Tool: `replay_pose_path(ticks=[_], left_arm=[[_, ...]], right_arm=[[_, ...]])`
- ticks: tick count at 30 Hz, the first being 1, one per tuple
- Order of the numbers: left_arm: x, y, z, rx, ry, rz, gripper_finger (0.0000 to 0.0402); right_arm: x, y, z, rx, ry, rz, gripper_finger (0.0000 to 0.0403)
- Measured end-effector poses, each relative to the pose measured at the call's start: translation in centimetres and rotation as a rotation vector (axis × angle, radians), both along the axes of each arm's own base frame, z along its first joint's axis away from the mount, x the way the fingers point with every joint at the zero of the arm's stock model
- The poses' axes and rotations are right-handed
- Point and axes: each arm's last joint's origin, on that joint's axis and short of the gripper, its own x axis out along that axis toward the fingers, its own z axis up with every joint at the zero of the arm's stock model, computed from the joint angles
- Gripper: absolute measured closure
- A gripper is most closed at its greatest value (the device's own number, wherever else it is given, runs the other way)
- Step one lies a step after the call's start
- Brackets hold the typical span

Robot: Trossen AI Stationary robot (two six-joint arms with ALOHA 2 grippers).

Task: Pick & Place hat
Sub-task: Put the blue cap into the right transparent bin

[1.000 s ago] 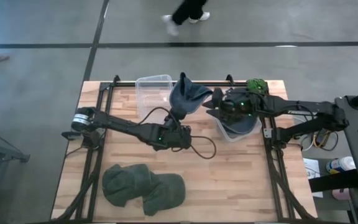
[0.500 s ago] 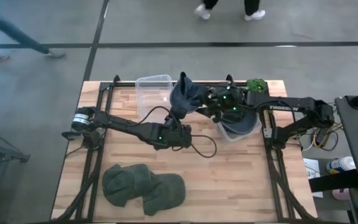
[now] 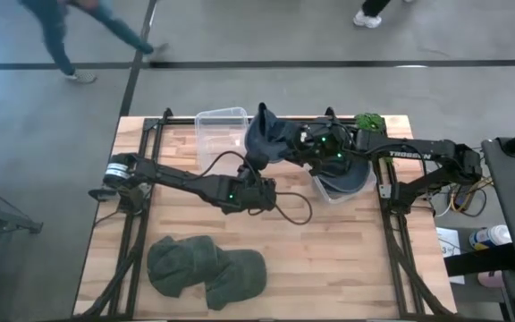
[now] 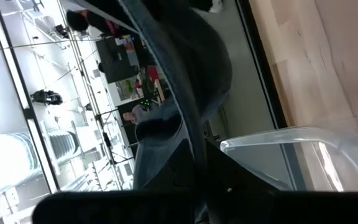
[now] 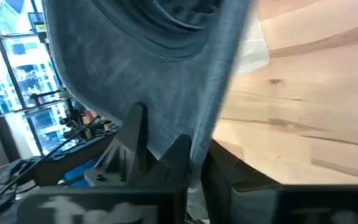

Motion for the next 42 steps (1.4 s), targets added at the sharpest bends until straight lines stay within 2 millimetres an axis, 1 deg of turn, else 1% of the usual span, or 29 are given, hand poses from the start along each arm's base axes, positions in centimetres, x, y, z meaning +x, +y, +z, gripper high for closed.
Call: replay_pose_path(ticks=[3,6,10,12,15,17,20,23,26,28,31,34,36,39,42], left_arm=[[0.0,-0.1,0.0,-0.004,-0.020,0.002,0.0389],[0.0,-0.4,0.0,-0.012,-0.046,0.002,0.0375],[-0.1,-1.4,0.3,-0.021,-0.131,0.006,0.0350],[-0.3,-2.2,0.4,-0.002,-0.154,0.013,0.0338],[-0.7,-3.5,0.6,0.027,-0.165,0.005,0.0325],[-0.8,-4.4,0.6,0.019,-0.191,-0.011,0.0320],[-1.1,-5.6,0.6,-0.019,-0.272,-0.030,0.0318],[-1.7,-6.2,1.1,-0.079,-0.347,-0.049,0.0317],[-2.2,-6.3,1.9,-0.187,-0.423,-0.076,0.0317],[-2.5,-6.3,2.6,-0.291,-0.485,-0.102,0.0317],[-3.0,-6.4,3.6,-0.517,-0.587,-0.152,0.0317],[-3.2,-6.6,4.4,-0.789,-0.662,-0.204,0.0317],[-3.1,-6.9,4.5,-0.941,-0.680,-0.227,0.0317],[-3.1,-7.3,4.4,-1.095,-0.707,-0.221,0.0317],[-3.1,-7.7,4.4,-1.191,-0.761,-0.177,0.0317]], right_arm=[[0.0,0.0,0.0,-0.020,0.007,0.007,0.0386],[-0.1,-0.1,0.0,-0.062,0.017,0.010,0.0388],[-0.8,0.0,0.8,-0.148,0.016,0.018,0.0389],[-1.6,0.0,1.2,-0.187,0.032,0.015,0.0389],[-3.1,-0.2,2.0,-0.234,0.061,-0.029,0.0389],[-4.5,-0.3,2.5,-0.248,0.087,-0.036,0.0389],[-7.2,0.1,3.3,-0.224,0.136,-0.005,0.0389],[-10.3,0.8,4.0,-0.183,0.165,0.064,0.0389],[-13.5,1.9,4.6,-0.095,0.233,0.155,0.0389],[-15.3,2.7,5.0,-0.049,0.311,0.210,0.0389],[-17.2,3.5,5.9,-0.028,0.419,0.260,0.0390],[-17.6,3.5,6.7,-0.052,0.465,0.302,0.0390],[-17.4,3.2,6.8,-0.072,0.502,0.345,0.0390],[-16.6,2.5,6.5,-0.096,0.572,0.438,0.0390],[-15.8,1.4,5.9,-0.103,0.652,0.533,0.0390]])
